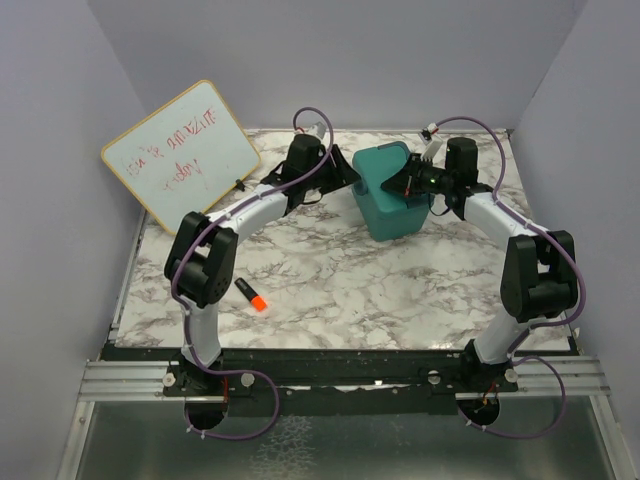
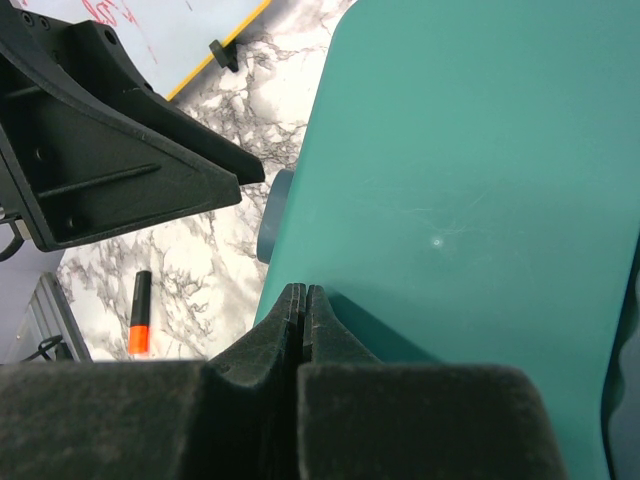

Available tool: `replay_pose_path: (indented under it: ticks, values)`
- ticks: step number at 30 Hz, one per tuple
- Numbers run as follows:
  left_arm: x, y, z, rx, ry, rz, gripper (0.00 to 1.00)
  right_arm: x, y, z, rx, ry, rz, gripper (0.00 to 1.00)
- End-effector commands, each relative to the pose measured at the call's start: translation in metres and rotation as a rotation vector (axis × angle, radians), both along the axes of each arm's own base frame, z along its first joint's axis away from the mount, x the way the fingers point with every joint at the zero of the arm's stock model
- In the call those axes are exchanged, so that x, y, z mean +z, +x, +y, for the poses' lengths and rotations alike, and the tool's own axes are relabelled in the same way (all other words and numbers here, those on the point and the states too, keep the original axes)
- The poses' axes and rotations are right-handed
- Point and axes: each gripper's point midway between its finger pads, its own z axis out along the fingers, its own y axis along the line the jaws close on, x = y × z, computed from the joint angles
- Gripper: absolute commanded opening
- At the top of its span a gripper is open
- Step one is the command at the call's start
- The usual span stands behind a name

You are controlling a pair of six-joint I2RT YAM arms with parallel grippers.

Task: Organize the medicine kit
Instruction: Close the medicine box at the center of the board.

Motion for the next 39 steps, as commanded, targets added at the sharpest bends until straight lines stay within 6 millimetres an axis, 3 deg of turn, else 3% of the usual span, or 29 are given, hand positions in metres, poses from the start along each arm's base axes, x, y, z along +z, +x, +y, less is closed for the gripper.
replay_pose_path:
  ticks: [1,16,29,39]
  values:
    - [0.011,0.006,-0.010,-0.027,-0.039,-0.017,0.51,-0.058,-0.028,-0.006,-0.001,-0.064,0.201,0.00]
    - [-0.004,0.009,-0.017,-0.037,-0.049,0.020,0.51,-0.059,-0.026,-0.006,-0.002,-0.063,0.201,0.00]
    - [-0.011,0.007,-0.020,-0.042,-0.051,0.029,0.43,-0.061,-0.026,-0.006,-0.003,-0.063,0.203,0.01]
    - [-0.012,0.006,-0.016,-0.037,-0.023,0.027,0.51,-0.060,-0.026,-0.006,-0.003,-0.062,0.201,0.00]
